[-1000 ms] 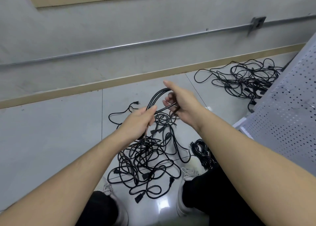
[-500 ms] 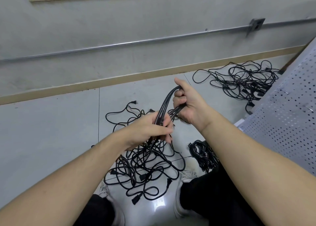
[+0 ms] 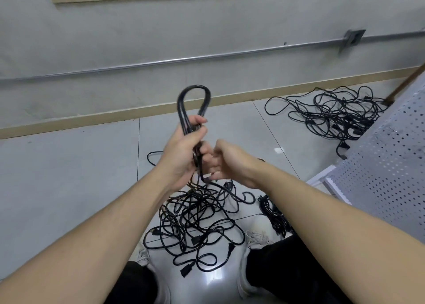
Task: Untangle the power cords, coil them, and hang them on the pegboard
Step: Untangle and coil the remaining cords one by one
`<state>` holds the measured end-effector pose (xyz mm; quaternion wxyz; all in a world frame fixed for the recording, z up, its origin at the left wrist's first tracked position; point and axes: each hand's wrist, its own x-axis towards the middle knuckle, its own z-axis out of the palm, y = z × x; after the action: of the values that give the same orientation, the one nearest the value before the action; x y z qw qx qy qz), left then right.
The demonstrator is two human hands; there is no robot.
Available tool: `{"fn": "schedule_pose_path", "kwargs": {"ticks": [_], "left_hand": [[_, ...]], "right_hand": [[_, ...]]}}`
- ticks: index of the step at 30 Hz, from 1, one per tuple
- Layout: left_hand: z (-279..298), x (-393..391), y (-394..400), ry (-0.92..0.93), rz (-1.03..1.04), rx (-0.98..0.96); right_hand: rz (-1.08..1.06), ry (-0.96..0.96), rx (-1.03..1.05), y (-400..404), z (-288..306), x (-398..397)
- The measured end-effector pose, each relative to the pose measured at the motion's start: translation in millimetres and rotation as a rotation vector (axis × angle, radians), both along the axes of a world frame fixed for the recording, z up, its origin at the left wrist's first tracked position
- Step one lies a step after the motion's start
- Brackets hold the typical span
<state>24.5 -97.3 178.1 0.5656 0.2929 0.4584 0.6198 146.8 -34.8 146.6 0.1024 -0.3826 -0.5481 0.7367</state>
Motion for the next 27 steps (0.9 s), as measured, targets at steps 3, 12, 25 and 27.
{"fn": "schedule_pose_path", "kwargs": {"ticks": [3,12,25,27], "left_hand": [[3.8,-14.4,3.3,0.056,0.176,0.007],[-19.2,-51.9,8.8,0.701,0.43,-0.107],[-20.7,-57.5,4.4,1.5,0.021,-0.269],[-21.6,-53.1,5.3,1.388,-0.045,-0.28]], "right_hand": [[0.302,-0.103,0.203,-14.7,1.3,-1.5],[0.392,-0.388,0.594,-3.3,12.2,17.0],[0.071,-0.658,0.869,18.5,24.5,37.7],[-0.048,-0.541,0.805,19.6,26.2,37.7]]}}
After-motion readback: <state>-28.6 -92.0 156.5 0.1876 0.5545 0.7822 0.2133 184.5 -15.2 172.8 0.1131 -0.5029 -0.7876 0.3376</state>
